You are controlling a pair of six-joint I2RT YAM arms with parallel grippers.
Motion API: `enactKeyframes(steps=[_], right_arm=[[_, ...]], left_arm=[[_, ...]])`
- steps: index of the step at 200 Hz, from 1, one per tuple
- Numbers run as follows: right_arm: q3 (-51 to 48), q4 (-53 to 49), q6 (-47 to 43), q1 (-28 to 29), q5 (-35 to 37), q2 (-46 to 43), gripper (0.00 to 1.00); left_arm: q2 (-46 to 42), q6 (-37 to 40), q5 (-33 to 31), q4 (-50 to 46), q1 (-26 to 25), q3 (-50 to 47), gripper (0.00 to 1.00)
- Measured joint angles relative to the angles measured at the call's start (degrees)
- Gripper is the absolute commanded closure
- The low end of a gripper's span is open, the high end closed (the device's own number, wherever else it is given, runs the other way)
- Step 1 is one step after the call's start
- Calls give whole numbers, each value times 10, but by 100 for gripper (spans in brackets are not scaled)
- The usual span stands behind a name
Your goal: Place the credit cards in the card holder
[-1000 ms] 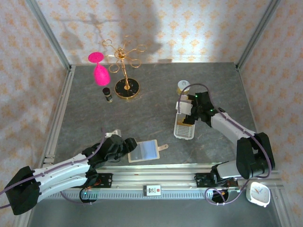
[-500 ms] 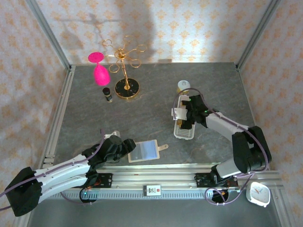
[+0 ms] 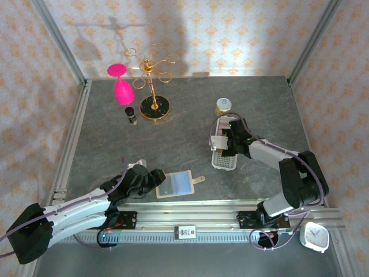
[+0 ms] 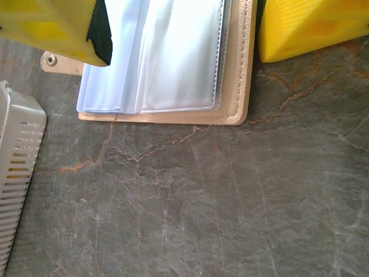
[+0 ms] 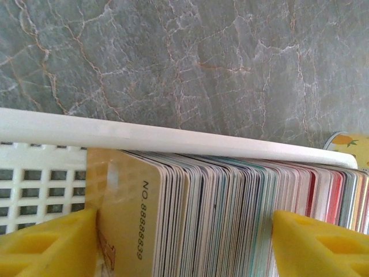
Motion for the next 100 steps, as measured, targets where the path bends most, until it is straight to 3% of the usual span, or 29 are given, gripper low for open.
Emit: enactKeyframes(steps=[100], right_arm=[[14, -16, -5, 2, -2, -1, 47]], left_arm=[[1, 0, 6, 7, 4, -4, 36]])
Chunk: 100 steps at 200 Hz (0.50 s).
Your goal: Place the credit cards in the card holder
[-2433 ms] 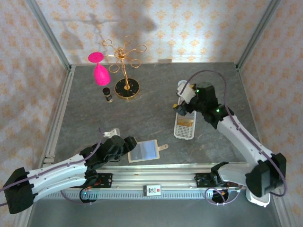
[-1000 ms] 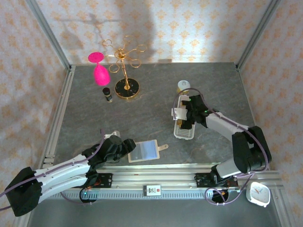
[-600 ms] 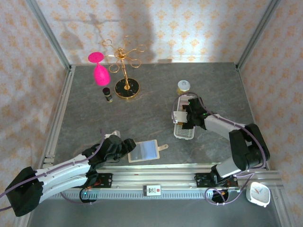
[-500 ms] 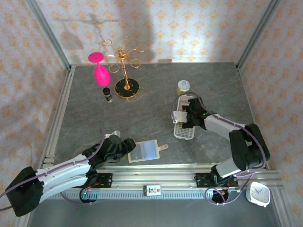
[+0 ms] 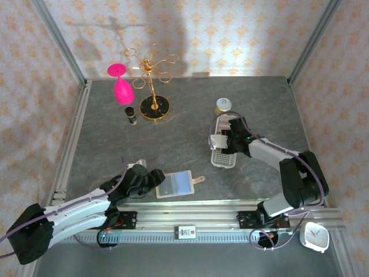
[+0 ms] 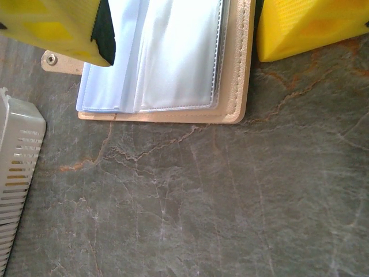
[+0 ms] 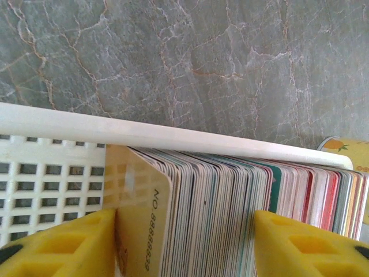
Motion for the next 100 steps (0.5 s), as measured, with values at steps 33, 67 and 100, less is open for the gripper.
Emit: enactKeyframes(steps=[33, 67, 100], right_arm=[[1, -9, 0, 0, -2, -7, 53], [1, -16, 0, 1, -4, -12, 58], [1, -23, 0, 1, -4, -17, 60]], left_arm=[[4, 0, 4, 4, 3, -3, 37], [7, 0, 7, 6, 4, -3, 38], [9, 0, 9, 8, 5, -3, 38]])
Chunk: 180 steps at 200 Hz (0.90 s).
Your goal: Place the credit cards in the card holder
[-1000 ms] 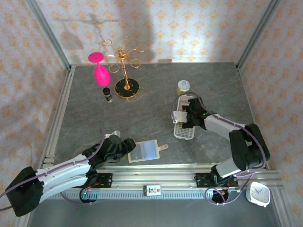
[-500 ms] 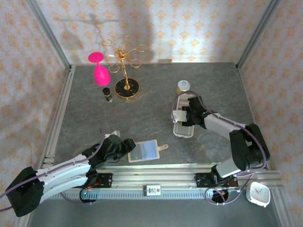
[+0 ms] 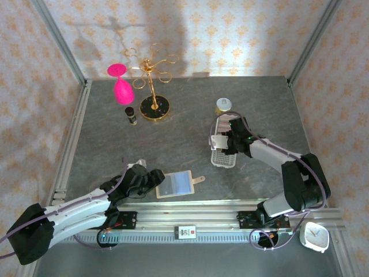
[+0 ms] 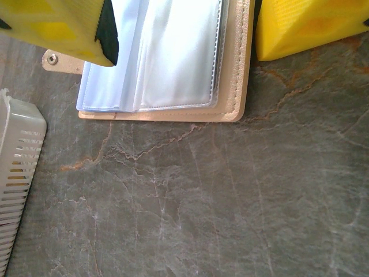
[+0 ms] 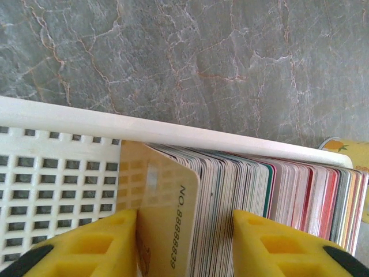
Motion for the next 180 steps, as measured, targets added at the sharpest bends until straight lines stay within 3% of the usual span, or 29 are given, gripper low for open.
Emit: enactKeyframes(steps=[79, 180], right_arm=[[0, -5, 0, 2, 1, -5, 63], [0, -5, 0, 2, 3, -5, 59]], left_arm=[[1, 0, 2, 1, 2, 0, 39], [2, 0, 3, 4, 2, -2, 40]])
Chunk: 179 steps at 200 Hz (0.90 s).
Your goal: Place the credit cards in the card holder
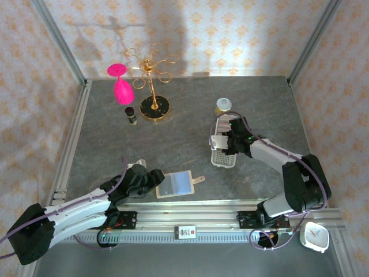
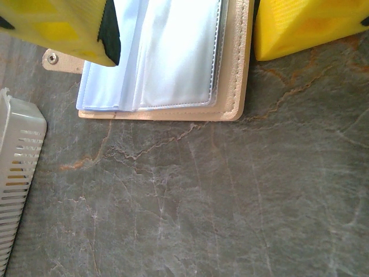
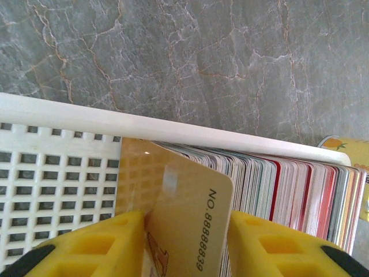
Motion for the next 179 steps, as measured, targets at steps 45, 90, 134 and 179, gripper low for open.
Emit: enactKeyframes(steps=[45, 90, 134, 179], right_arm=[[0, 0, 0, 0, 7, -1, 59], [0, 0, 0, 0, 10, -4, 59], [0, 0, 0, 0, 11, -7, 62], [0, -1, 0, 0, 12, -10, 67]], left_arm=[[0, 0, 0, 1, 0, 0, 40], [0, 0, 1, 2, 0, -1, 41], [1, 0, 1, 3, 0, -1, 41], [2, 0, 1, 5, 0, -1, 41]])
